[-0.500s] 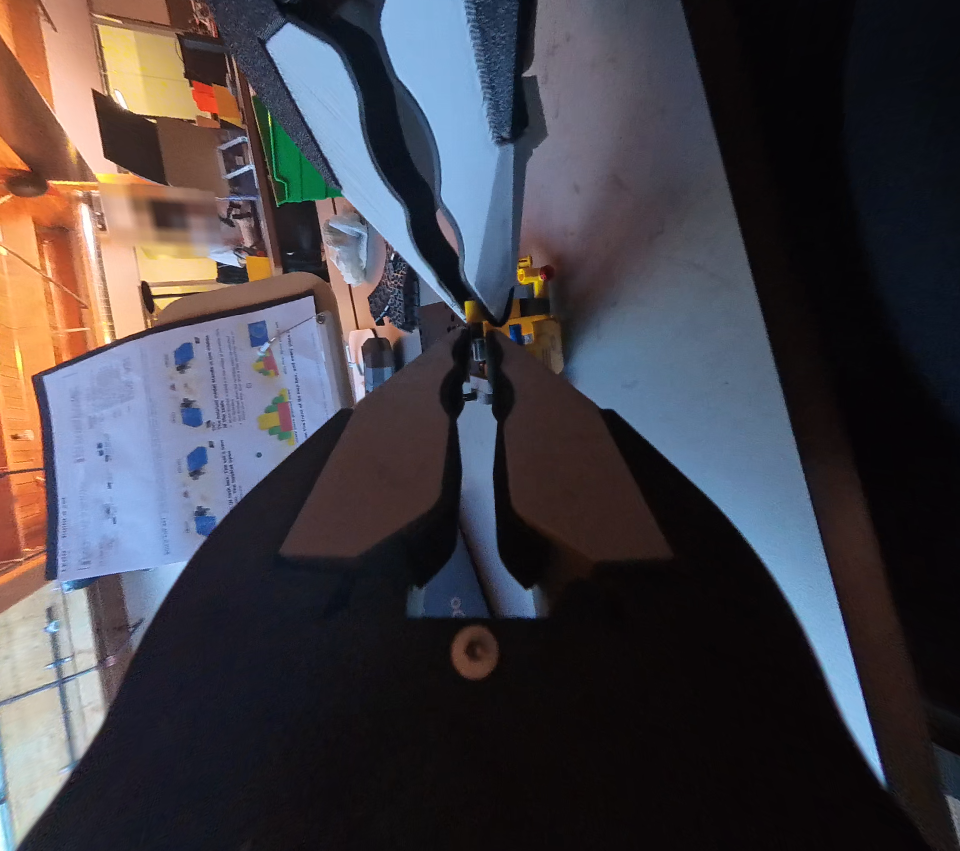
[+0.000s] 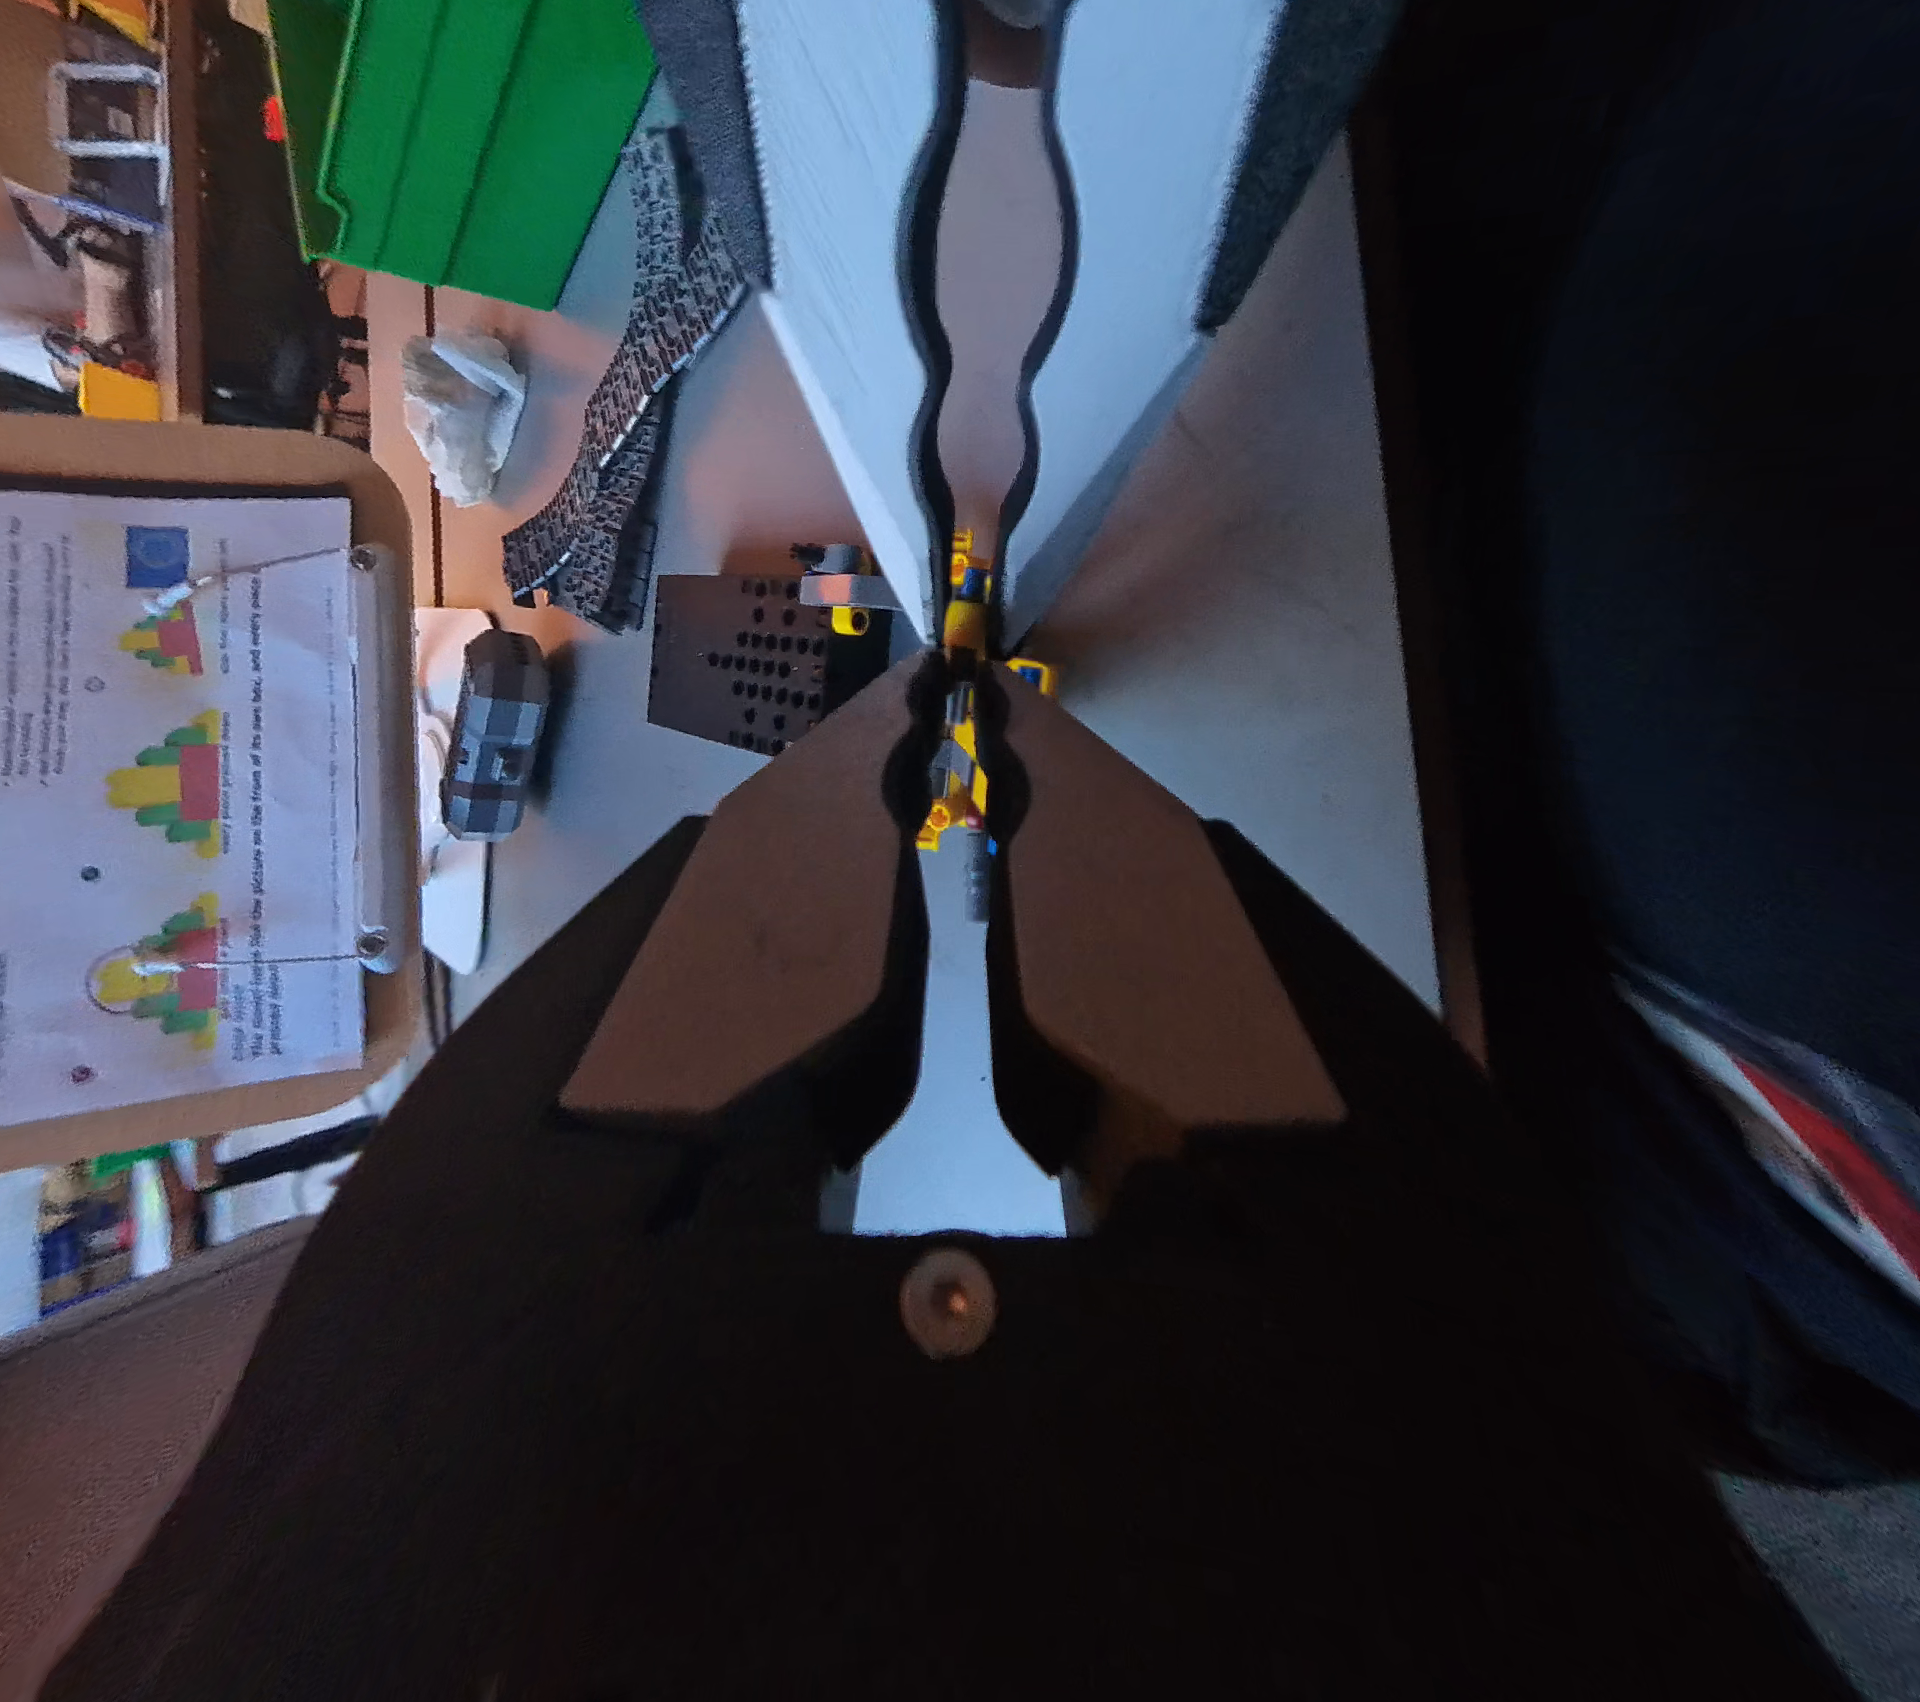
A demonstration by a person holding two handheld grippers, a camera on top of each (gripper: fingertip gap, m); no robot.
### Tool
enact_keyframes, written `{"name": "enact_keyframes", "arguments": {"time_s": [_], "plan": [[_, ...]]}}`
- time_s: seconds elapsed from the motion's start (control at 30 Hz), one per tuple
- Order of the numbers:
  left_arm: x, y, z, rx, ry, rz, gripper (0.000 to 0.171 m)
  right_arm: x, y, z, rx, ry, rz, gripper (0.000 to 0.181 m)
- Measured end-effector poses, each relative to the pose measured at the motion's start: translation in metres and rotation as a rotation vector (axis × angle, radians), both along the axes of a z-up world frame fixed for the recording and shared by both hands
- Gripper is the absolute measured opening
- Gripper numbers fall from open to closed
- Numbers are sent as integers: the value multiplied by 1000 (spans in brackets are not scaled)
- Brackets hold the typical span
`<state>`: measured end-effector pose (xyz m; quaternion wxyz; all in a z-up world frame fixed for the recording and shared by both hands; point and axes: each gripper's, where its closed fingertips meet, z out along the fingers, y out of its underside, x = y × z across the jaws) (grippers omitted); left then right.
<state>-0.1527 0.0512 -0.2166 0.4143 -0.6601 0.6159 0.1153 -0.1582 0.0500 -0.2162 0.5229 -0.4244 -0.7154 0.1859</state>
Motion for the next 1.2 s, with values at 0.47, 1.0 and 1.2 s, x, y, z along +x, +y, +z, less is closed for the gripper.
{"name": "enact_keyframes", "arguments": {"time_s": [0.47, 1.0, 1.2], "plan": [[-8, -1, 3, -141, -344, 26, 3, -5, -1, 5, 31, 73, 21, 3], [-5, -3, -4, -8, -161, 4, 4, -7, -5, -5, -33, 46, 53, 5], [-10, 0, 5, -138, -404, 77, 3, -11, 0, 3, -31, 93, 26, 4]]}}
